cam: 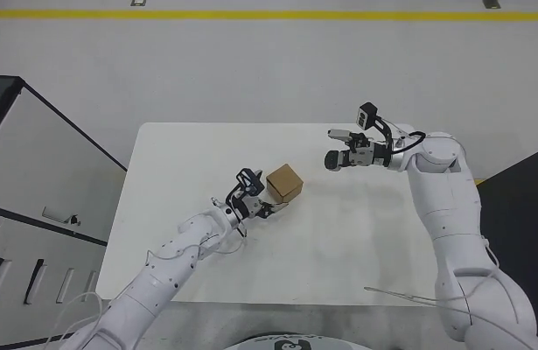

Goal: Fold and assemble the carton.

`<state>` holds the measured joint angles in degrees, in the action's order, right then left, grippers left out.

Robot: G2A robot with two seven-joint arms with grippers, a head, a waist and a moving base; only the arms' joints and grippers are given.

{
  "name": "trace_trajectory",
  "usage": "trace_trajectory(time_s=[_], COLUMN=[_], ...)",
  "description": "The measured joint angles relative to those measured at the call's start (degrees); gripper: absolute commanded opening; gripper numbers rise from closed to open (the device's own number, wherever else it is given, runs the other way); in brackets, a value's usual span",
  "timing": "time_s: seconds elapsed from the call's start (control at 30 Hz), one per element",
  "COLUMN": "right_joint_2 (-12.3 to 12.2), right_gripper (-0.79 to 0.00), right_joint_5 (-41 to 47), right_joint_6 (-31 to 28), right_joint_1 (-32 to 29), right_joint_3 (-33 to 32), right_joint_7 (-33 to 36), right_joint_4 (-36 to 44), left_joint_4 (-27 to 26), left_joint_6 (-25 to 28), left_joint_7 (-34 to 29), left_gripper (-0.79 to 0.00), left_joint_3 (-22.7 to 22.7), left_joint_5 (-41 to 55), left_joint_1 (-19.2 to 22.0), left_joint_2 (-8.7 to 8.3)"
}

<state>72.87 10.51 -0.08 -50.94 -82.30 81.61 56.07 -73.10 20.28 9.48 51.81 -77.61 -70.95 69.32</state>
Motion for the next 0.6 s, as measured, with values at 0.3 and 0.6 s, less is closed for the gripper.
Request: trace_trajectory(time_s=[0.3,0.6], right_joint_2=[0.0,0.0], right_gripper=[0.0,0.0], right_joint_5=[0.0,0.0], right_joint_6=[0.0,0.0], right_joint_1=[0.0,0.0], right_joint_3=[0.0,0.0], right_joint_7=[0.0,0.0], right_joint_4=[0.0,0.0], left_joint_4=[5.3,10.42], left_joint_6=[-0.03,0.42], left_joint_7=[3.1,6.86], left_gripper=[-0.003,-0.04], left_joint_3=[-2.05,-4.13], left_joint_5=[0.1,0.21], left_joint_1=[2.77,5.72], left_joint_2=[1.34,2.85])
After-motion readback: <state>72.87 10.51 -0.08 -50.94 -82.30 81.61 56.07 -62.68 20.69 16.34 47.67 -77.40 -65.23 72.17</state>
